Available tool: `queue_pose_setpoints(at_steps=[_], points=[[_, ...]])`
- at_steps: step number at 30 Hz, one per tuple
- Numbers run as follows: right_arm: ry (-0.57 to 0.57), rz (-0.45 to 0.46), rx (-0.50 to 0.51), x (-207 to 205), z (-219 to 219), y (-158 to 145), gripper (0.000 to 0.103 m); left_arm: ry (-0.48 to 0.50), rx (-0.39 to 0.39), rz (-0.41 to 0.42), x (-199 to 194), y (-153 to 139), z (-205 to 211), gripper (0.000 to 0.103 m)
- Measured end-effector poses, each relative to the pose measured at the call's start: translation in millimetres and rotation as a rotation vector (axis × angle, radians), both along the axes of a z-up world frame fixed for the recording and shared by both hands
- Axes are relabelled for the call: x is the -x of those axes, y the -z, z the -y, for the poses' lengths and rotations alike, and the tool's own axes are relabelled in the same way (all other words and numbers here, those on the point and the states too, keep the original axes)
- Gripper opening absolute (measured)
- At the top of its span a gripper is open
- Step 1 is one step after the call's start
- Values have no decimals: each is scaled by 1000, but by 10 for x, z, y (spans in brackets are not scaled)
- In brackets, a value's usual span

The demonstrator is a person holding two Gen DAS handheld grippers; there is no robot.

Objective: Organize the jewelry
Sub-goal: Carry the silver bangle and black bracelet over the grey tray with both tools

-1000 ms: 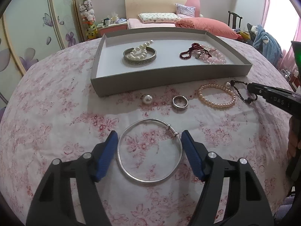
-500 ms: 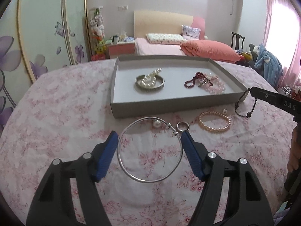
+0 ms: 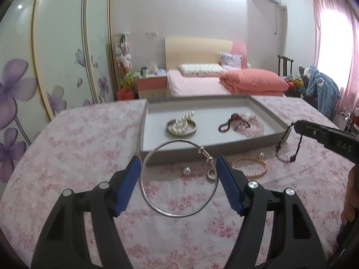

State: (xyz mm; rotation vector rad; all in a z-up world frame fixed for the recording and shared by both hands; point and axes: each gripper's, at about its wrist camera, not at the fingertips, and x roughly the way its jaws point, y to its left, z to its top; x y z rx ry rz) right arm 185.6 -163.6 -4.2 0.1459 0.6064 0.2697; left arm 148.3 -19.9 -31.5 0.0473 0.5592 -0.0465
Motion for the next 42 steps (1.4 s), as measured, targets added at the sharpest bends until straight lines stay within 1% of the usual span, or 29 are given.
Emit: queue_pose_setpoints(at_steps=[4,9,19,26,34,42], points=[[-2,53,16,102,-71,-88,12,-8,-12,59,72,-110,46,68],[6,115,36,219,-114,-184,12,-14,-14,104,121,-206,81,68],[34,227,72,345,-150,-359,12,-18,-18,161,145,-342,131,68],[49,283,92,328,-171,-462,12,-20,-18,190,110,-422,152,68],[67,304,89,262,-163,-509,12,-30,-16,204,25,-483,149,68],[81,304,85,175,-142,-517,12,-26,-6,186,-111,-490,128,68]])
